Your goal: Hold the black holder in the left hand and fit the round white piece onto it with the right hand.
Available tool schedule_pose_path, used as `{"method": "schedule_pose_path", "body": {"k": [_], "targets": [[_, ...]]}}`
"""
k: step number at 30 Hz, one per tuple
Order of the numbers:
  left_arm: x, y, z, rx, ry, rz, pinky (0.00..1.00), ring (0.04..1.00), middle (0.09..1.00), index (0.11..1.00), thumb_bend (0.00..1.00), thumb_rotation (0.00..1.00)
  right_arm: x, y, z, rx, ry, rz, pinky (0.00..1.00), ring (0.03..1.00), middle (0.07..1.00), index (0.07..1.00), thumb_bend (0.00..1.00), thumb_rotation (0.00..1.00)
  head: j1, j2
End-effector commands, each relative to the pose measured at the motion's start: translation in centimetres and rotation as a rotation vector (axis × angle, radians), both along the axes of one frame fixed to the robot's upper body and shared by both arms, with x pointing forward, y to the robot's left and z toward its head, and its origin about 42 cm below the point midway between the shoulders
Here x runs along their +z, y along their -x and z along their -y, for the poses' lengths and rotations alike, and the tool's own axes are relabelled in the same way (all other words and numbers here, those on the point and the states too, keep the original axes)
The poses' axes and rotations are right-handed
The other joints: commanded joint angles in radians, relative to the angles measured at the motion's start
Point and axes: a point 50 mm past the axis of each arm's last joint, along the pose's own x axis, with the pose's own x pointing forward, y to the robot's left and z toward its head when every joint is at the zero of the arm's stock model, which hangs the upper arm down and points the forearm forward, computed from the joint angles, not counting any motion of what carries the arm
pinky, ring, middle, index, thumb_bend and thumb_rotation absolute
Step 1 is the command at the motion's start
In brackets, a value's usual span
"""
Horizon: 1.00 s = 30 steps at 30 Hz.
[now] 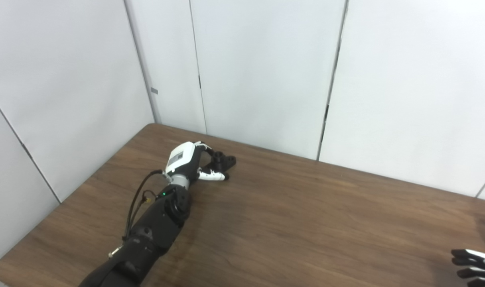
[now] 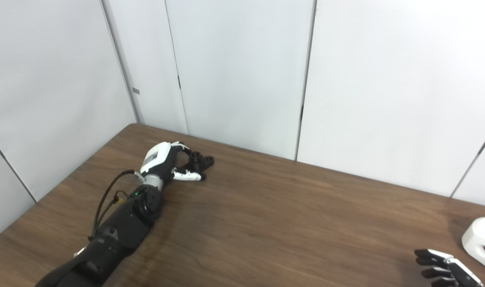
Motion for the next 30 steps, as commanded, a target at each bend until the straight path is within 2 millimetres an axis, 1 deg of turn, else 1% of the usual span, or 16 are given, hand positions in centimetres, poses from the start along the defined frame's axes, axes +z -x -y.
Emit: {"method": "schedule_pose_path", "body": {"k": [1,4,9,12,14,15,16,17,19,21,22,26,30], "targets": [[2.0,-1.2,-0.2,-0.005,-0.015,0.060,0.84,0.964,0.912,0.685,0.98,0.29,1.6,0.0,-0.1,0.003,-0.004,0.060,0.46,0.568,0.638,0.657,0.72,0.00,-0.001,0.002],[1.8,-1.3,-0.3,0.000,-0.027,0.055,0.81,0.952,0.909,0.677,0.96,0.28,1.7,0.1,-0.1,0.000,-0.002,0.055,0.47,0.568,0.639,0.657,0.72,0.00,-0.004,0.005],[1.3,-1.3,-0.2,0.029,-0.033,0.044,0.78,0.946,0.905,0.667,0.96,0.29,1.8,0.3,0.0,0.004,-0.013,0.055,0.47,0.568,0.640,0.658,0.70,0.00,-0.007,0.011],[0.8,-1.2,-0.1,0.039,-0.016,0.040,0.78,0.953,0.892,0.621,0.94,0.27,1.8,0.4,0.0,0.004,-0.016,0.055,0.47,0.566,0.640,0.660,0.69,0.00,-0.006,0.013],[0.4,-1.1,-0.2,0.039,-0.015,0.037,0.80,0.948,0.865,0.517,0.89,0.23,1.8,0.5,0.1,0.005,-0.020,0.056,0.47,0.563,0.640,0.660,0.69,0.00,-0.007,0.015],[0.2,-1.0,-0.2,0.041,-0.019,0.032,0.80,0.946,0.859,0.497,0.88,0.22,1.8,0.5,0.1,0.005,-0.022,0.055,0.47,0.563,0.640,0.661,0.69,0.00,-0.008,0.017],[0.1,-0.9,-0.2,0.045,-0.023,0.028,0.81,0.943,0.845,0.487,0.67,0.14,1.8,0.5,0.2,0.005,-0.024,0.055,0.47,0.561,0.639,0.658,0.69,0.00,-0.008,0.017],[0.0,-0.9,-0.2,0.047,-0.026,0.025,0.82,0.941,0.836,0.483,0.60,0.11,1.8,0.5,0.2,0.005,-0.026,0.055,0.47,0.561,0.638,0.657,0.69,0.00,-0.006,0.019],[-0.3,-0.8,-0.3,0.057,-0.030,0.015,0.84,0.938,0.822,0.480,0.54,0.09,1.8,0.5,0.2,0.006,-0.033,0.057,0.47,0.563,0.639,0.655,0.68,0.00,-0.005,0.019],[-0.4,-0.8,-0.3,0.061,-0.023,0.008,0.85,0.938,0.816,0.480,0.53,0.08,1.7,0.4,0.2,0.003,-0.034,0.053,0.47,0.564,0.639,0.654,0.68,0.00,-0.005,0.019],[-0.4,-0.8,-0.4,0.061,-0.021,0.007,0.87,0.943,0.818,0.479,0.52,0.08,1.7,0.4,0.2,0.003,-0.030,0.054,0.47,0.567,0.642,0.657,0.68,0.00,-0.006,0.020],[-0.4,-0.7,-0.4,0.060,-0.019,0.009,0.85,0.932,0.814,0.477,0.52,0.08,1.7,0.3,0.2,0.004,-0.025,0.055,0.47,0.567,0.641,0.659,0.68,0.00,-0.005,0.020],[-0.5,-0.4,-0.3,0.016,-0.032,0.004,0.84,0.929,0.830,0.478,0.52,0.08,1.7,0.2,0.2,0.003,-0.022,0.053,0.47,0.568,0.643,0.662,0.68,0.00,-0.009,0.020]]}}
